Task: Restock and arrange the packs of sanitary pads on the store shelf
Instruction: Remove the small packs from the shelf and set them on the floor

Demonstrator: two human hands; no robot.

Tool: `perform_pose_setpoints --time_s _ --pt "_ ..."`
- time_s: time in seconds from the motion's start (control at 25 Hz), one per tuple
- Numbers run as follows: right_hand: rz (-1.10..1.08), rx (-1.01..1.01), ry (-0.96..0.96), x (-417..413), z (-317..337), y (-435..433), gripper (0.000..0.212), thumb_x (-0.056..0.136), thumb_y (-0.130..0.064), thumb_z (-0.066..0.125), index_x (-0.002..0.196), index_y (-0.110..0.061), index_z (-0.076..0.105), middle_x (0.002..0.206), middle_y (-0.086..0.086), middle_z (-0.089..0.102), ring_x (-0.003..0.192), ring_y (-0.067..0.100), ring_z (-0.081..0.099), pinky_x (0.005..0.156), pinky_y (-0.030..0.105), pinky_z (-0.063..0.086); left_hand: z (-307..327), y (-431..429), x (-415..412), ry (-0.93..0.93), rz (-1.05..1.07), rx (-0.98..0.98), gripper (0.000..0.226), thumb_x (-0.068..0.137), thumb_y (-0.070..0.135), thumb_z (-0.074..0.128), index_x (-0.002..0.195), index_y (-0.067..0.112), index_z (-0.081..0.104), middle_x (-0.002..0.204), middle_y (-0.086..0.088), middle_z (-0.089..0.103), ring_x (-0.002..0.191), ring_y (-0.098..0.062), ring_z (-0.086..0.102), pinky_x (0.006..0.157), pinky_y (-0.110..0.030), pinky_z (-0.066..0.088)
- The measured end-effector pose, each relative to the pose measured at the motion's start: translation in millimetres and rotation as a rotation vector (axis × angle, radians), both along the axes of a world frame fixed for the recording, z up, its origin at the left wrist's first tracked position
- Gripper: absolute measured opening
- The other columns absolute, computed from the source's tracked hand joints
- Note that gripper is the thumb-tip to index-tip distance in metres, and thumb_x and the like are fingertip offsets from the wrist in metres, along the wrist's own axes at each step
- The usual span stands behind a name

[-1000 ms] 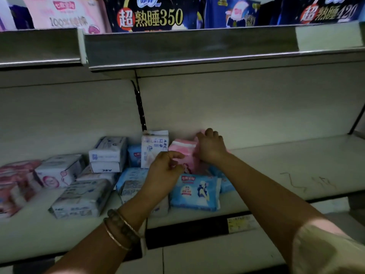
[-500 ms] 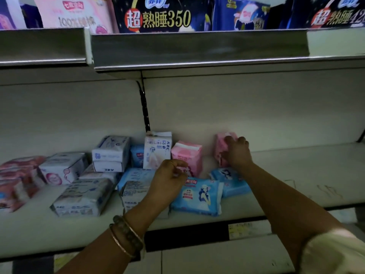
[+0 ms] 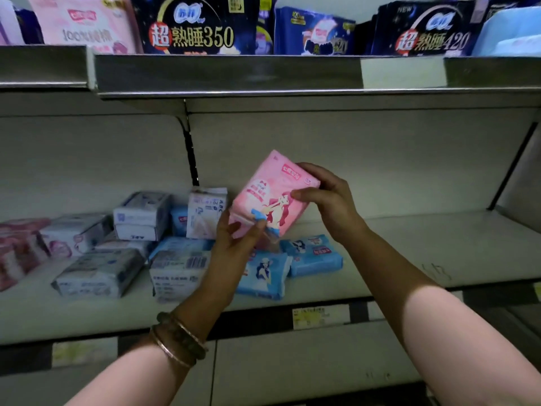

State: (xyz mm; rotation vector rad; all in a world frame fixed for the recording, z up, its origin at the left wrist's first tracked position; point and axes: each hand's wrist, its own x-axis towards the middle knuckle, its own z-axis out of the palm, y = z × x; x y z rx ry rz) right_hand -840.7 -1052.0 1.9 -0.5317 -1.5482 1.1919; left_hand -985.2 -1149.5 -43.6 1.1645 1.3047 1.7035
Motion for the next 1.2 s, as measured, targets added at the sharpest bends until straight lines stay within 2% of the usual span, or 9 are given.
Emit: perform_pose_setpoints --time_s 0.08,0.28,0.4,0.52,0.64,0.88,0.96,1.04,1.2 --pt "0.062 -0.039 0.046 2 -4 -9 0.043 0.057 -0.003 0.067 0.097 -0.02 0.066 0.088 -0.007 0.07 0.087 0.012 0.064 0.069 0.022 0.05 -5 -13 3 -0.028 -0.054 0.001 0.04 0.078 0.032 0.065 0.115 0.035 0.049 0.113 0.003 0.063 0.101 -0.016 0.062 0.08 -0.03 0.052" --pt "0.19 -0.061 -0.007 5 -18 -30 0.04 0.063 -0.008 0.064 0.101 -0.02 0.064 0.085 -0.008 0.071 0.082 0.011 0.064 0.071 0.023 0.048 -14 -41 7 -0.253 -0.148 -0.001 0.05 0.08 0.034 0.064 0.124 0.016 0.051 0.11 -0.009 0.068 0.1 -0.024 0.066 0.077 -0.033 0.055" --pt "0.208 -0.094 -0.012 3 -23 -45 0.036 0.073 -0.028 0.062 0.109 -0.024 0.06 0.096 -0.005 0.069 0.091 0.014 0.063 0.076 0.025 0.047 -15 -55 7 -0.295 -0.124 0.016 0.057 0.062 0.032 0.074 0.113 0.014 0.056 0.1 -0.006 0.071 0.093 -0.021 0.068 0.069 -0.029 0.056" --pt "0.165 -0.16 -0.021 3 -25 -61 0.046 0.078 -0.043 0.053 0.117 -0.019 0.053 0.086 -0.007 0.068 0.087 0.013 0.062 0.075 0.027 0.044 -15 -75 9 -0.305 -0.127 0.034 0.062 0.051 0.037 0.072 0.107 0.014 0.057 0.095 -0.004 0.071 0.088 -0.018 0.069 0.07 -0.029 0.055" --pt "0.163 -0.182 -0.076 -2 -26 -85 0.059 0.07 -0.051 0.059 0.116 -0.014 0.054 0.084 -0.004 0.066 0.083 0.015 0.062 0.069 0.027 0.047 -15 -99 2 -0.32 -0.117 0.069 0.066 0.047 0.028 0.074 0.108 0.011 0.054 0.094 -0.007 0.071 0.085 -0.02 0.069 0.068 -0.028 0.057" --pt "0.235 -0.304 -0.137 -44 -44 -159 0.037 0.074 -0.039 0.058 0.102 -0.015 0.064 0.085 0.0 0.07 0.076 0.014 0.066 0.067 0.03 0.052 -34 -177 -36 -0.37 -0.08 -0.018 0.075 0.035 0.018 0.07 0.105 0.009 0.045 0.097 -0.011 0.064 0.085 -0.021 0.066 0.07 -0.029 0.057" --pt "0.252 -0.337 -0.166 -60 -62 -194 0.04 0.074 -0.034 0.061 0.105 -0.009 0.063 0.086 0.002 0.071 0.076 0.016 0.067 0.067 0.031 0.052 -49 -209 -54 -0.378 -0.072 -0.103 0.081 0.031 0.016 0.066 0.108 0.009 0.041 0.1 -0.012 0.06 0.087 -0.022 0.062 0.073 -0.031 0.054" --pt "0.22 -0.315 -0.168 -68 -84 -229 0.039 0.072 -0.031 0.066 0.105 -0.009 0.062 0.087 0.0 0.071 0.08 0.016 0.067 0.068 0.028 0.053 -68 -237 -68 -0.367 -0.085 -0.191 0.084 0.032 0.008 0.062 0.112 0.008 0.039 0.098 -0.011 0.057 0.083 -0.021 0.06 0.065 -0.026 0.054" --pt "0.112 -0.3 -0.203 -61 -104 -277 0.063 0.062 -0.033 0.077 0.117 -0.009 0.059 0.103 0.002 0.07 0.093 0.013 0.065 0.072 0.021 0.05 -95 -276 -60 -0.303 -0.145 -0.326 0.064 0.044 0.002 0.054 0.107 0.012 0.044 0.098 -0.01 0.057 0.086 -0.022 0.058 0.065 -0.027 0.049"
